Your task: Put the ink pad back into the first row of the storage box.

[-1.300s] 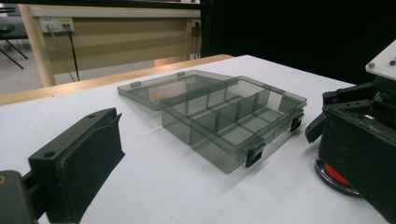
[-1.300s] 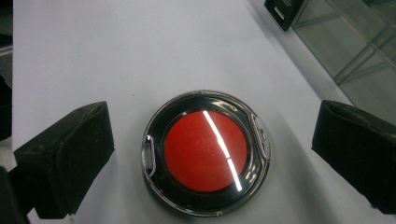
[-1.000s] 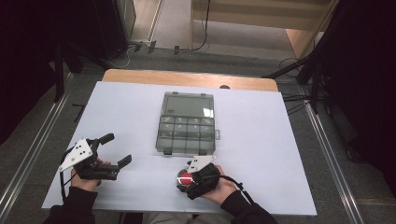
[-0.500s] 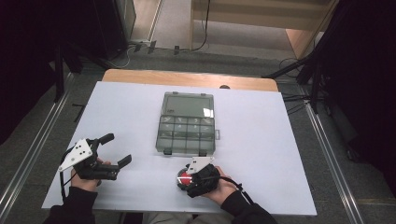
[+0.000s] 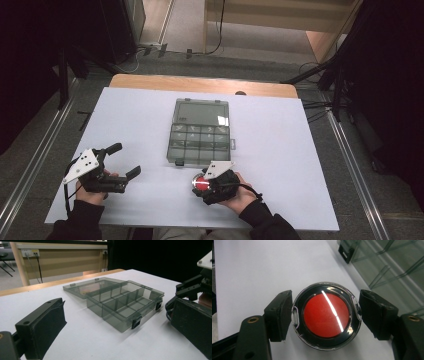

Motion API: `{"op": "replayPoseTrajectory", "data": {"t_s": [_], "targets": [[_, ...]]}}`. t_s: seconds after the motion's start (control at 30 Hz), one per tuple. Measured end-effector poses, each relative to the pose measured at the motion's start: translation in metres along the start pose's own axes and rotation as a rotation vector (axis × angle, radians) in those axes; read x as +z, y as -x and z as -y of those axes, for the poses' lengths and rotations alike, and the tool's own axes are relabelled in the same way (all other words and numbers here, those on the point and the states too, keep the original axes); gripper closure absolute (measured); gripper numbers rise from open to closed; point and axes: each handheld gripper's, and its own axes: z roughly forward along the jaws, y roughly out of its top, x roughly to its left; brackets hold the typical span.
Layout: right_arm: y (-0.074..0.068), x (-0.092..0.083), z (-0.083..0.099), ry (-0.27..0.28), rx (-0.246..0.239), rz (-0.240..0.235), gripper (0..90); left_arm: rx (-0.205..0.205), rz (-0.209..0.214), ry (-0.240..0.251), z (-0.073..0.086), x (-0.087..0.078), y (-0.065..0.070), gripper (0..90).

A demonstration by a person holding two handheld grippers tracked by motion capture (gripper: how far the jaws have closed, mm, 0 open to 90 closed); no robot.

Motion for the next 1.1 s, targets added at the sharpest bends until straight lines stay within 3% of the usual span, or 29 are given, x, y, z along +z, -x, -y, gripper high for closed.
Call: {"op": "replayPoseTrajectory", "data": {"t_s": [0.73, 1.1], "targets": [[0.026, -0.022, -0.024, 0.102, 0.051, 0.023, 31.1, -0.001, -0.001, -0.004, 0.000, 0.001, 0.000, 0.0], [0.038, -0.021, -0.035, 0.091, 0.053, 0.026, 31.1, -0.002, -0.001, -0.005, 0.000, 0.000, 0.000, 0.0]]}}
